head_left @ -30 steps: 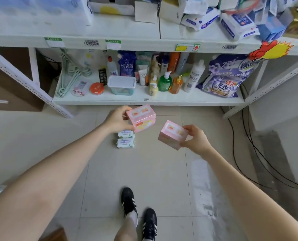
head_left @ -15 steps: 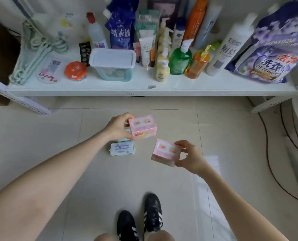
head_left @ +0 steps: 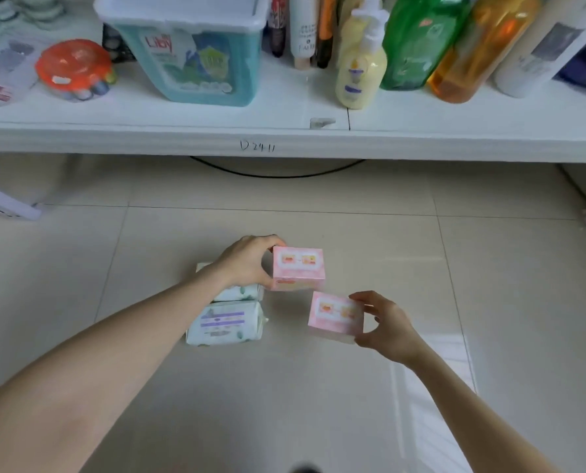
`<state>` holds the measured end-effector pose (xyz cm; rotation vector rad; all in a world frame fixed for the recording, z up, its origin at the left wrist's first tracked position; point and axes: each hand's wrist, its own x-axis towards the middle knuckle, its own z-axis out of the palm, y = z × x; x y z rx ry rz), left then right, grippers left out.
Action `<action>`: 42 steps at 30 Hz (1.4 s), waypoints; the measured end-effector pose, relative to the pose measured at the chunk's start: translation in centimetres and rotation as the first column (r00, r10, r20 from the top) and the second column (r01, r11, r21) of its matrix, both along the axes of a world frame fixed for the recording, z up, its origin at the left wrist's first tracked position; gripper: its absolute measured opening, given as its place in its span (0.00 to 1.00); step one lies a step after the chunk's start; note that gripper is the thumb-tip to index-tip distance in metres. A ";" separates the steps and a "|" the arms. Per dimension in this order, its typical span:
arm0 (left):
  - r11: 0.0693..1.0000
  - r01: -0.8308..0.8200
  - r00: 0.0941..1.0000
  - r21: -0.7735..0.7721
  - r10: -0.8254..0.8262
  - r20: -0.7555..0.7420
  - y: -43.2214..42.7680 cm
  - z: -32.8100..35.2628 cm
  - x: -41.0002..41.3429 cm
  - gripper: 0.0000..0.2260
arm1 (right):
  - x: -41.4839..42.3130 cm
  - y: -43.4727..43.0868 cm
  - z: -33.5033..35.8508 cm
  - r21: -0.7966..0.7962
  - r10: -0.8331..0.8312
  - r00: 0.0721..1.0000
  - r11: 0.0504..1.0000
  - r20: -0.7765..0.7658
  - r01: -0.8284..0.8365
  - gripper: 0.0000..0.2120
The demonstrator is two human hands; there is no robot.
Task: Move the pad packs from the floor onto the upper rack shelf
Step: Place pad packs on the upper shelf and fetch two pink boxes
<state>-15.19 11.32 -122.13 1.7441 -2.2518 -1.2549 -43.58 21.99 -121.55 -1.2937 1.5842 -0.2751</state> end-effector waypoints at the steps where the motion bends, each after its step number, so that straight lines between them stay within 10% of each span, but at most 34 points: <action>1: 1.000 0.017 1.000 -0.009 -0.017 0.003 -0.2 -1.0 0.0 0.28 | 0.1 -0.2 -1.2 -0.004 0.004 1.000 1.000 0.003 -0.004 0.31; 17: 0.985 0.163 0.968 0.049 -0.169 0.183 -1.7 -7.5 -0.2 0.32 | 1.5 -0.2 -10.0 -0.036 0.002 0.998 0.999 0.059 0.000 0.32; 42: 0.899 0.210 0.969 0.384 -0.243 0.039 -4.7 -8.2 -0.3 0.23 | 5.7 -0.8 -11.1 0.036 -0.104 0.958 0.995 0.267 0.097 0.39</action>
